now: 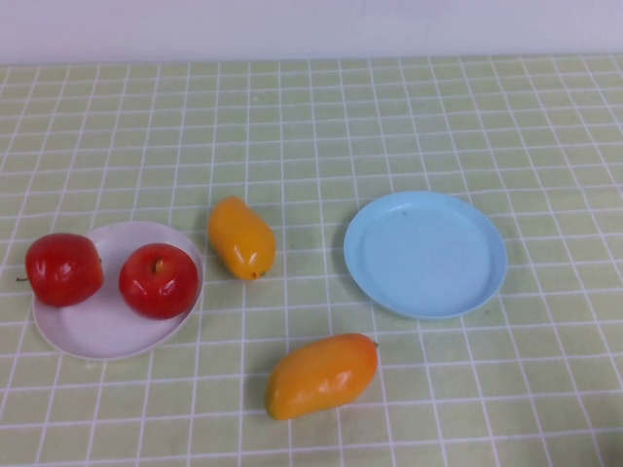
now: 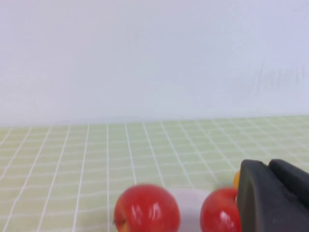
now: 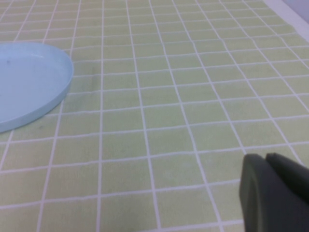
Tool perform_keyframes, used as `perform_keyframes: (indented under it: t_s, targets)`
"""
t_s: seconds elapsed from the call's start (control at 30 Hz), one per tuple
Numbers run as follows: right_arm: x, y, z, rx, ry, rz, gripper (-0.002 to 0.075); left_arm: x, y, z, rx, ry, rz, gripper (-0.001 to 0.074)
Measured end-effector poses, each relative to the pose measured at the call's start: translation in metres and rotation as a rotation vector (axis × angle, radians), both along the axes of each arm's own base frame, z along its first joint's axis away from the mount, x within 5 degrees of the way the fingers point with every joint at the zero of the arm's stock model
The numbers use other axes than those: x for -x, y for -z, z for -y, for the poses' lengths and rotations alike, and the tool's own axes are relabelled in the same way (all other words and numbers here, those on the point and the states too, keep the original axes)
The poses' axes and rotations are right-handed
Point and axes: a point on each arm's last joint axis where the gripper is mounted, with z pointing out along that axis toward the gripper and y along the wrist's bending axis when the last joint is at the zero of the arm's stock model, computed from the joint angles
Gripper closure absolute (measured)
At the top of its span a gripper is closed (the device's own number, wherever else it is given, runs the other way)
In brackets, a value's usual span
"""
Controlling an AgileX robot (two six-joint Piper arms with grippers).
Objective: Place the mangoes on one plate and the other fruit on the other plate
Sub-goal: Put another type of fruit in the right plate
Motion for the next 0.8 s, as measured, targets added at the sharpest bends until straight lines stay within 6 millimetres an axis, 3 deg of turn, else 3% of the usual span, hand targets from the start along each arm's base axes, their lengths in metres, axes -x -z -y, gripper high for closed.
perform_keyframes:
  t_s: [0.2,0.57,0.8]
  targets:
    - [0.000,0.000,0.000,0.000,0.000,0.000,0.0743,-0.001,0.033,0.000,-0.021,-0.004,-0.054,0.0731]
    - [0.000,0.000,0.000,0.000,0.000,0.000,0.0743,0.002,0.060,-0.001,-0.068,-0.005,-0.333,0.0731]
    - [0.000,0.000,0.000,0.000,0.000,0.000,0.0743,0.003,0.063,-0.001,-0.078,-0.006,-0.360,0.0731]
